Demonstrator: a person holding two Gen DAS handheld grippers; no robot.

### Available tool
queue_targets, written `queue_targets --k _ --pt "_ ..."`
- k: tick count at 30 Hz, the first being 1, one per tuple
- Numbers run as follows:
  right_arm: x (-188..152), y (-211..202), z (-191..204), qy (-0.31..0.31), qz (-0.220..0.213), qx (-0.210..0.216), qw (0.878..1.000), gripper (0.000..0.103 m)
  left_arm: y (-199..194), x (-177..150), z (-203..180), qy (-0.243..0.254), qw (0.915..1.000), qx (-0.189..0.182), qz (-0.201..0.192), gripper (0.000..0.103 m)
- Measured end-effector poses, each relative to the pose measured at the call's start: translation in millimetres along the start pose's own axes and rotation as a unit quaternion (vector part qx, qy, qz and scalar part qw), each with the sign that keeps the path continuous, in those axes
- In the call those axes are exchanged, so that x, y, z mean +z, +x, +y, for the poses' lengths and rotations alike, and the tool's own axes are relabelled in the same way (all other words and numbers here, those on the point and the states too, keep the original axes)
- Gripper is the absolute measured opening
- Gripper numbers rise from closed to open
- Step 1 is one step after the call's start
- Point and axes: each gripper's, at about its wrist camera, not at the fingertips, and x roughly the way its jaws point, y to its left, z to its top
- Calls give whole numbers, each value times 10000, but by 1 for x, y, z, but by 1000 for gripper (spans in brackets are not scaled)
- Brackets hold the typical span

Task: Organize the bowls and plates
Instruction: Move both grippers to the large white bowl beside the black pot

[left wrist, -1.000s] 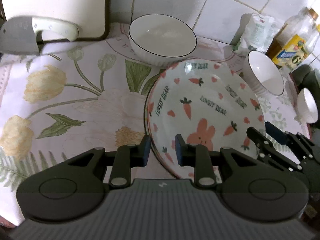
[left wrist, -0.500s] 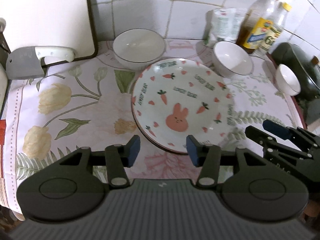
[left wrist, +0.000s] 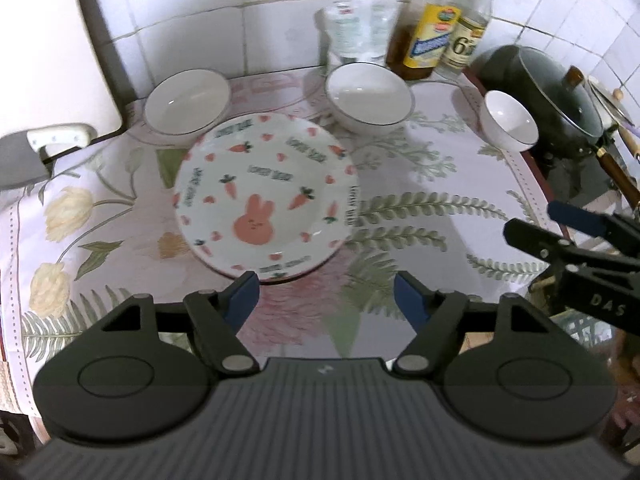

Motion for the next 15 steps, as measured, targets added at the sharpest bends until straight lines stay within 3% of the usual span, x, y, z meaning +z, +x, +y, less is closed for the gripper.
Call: queue_targets --k 5,13,15 --pt "15 -20 -29 -215 61 -137 9997 74 -6 15 -37 10 9999 107 48 74" --pt "44 -48 -70 -579 -84 -199 9981 75 -30 38 -101 217 9986 383 -288 78" --pt "50 -51 -80 -657 -139 -203 9975 80 -32 45 -114 247 9981 444 -356 79"
